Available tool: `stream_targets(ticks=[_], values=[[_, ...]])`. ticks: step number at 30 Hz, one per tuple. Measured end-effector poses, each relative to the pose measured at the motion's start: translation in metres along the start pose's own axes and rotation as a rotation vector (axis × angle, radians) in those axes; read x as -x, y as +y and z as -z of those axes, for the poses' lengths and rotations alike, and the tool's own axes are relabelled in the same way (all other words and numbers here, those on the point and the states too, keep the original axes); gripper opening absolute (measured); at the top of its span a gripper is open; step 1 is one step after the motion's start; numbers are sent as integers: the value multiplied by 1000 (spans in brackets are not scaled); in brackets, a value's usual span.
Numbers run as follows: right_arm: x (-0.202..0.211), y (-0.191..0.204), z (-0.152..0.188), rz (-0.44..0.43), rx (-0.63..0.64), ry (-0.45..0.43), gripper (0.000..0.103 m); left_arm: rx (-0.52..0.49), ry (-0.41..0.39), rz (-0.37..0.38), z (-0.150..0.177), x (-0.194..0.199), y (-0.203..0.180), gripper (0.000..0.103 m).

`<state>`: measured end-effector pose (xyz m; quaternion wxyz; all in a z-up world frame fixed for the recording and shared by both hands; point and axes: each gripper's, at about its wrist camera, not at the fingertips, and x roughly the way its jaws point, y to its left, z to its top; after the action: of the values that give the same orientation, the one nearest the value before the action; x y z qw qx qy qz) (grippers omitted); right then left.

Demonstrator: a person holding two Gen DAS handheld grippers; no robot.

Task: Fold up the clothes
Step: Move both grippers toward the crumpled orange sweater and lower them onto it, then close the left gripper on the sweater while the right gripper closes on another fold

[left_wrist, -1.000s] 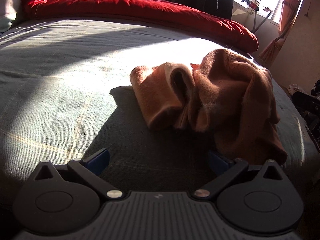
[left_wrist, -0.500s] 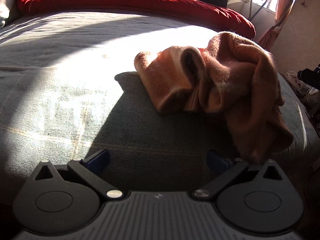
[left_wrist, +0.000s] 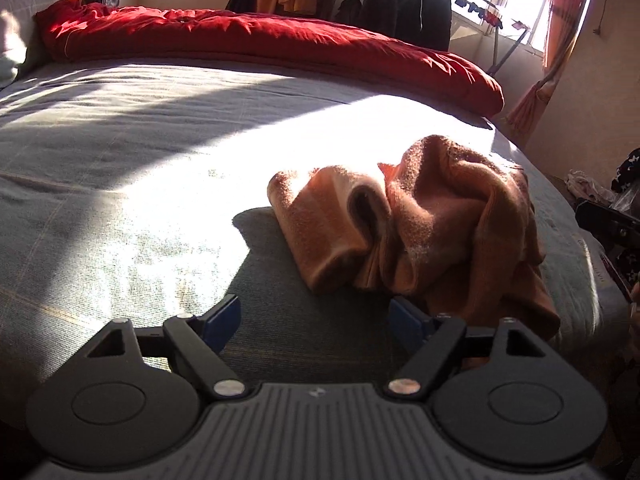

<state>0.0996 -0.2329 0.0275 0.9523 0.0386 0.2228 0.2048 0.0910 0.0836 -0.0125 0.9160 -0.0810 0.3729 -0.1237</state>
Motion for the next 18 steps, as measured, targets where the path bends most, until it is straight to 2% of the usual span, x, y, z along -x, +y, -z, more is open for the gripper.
stream_targets(ticks=[2, 3, 4, 8, 10, 12, 14, 15, 18], values=[[3, -3, 0, 2, -15, -5, 103, -16, -27, 79, -11, 4, -10, 67], [4, -4, 0, 5, -22, -6, 103, -19, -36, 127, -15, 5, -14, 58], [5, -6, 0, 8, -28, -7, 103, -22, -45, 175, -20, 5, -18, 54], [9, -9, 1, 19, -38, -12, 103, -45, -23, 221, -26, -12, -30, 51], [13, -10, 1, 26, -34, -16, 103, -35, -8, 196, -25, -24, -30, 51], [15, -10, 1, 32, -29, -18, 103, -7, 15, 191, -25, -36, -26, 44], [18, -11, 1, 38, -23, -21, 103, 39, 32, 244, -23, -42, -21, 41], [18, -11, 1, 40, -21, -22, 103, 53, 32, 267, -23, -43, -21, 34], [17, -13, 1, 47, -29, -19, 103, 23, -4, 317, -24, -38, -33, 32]])
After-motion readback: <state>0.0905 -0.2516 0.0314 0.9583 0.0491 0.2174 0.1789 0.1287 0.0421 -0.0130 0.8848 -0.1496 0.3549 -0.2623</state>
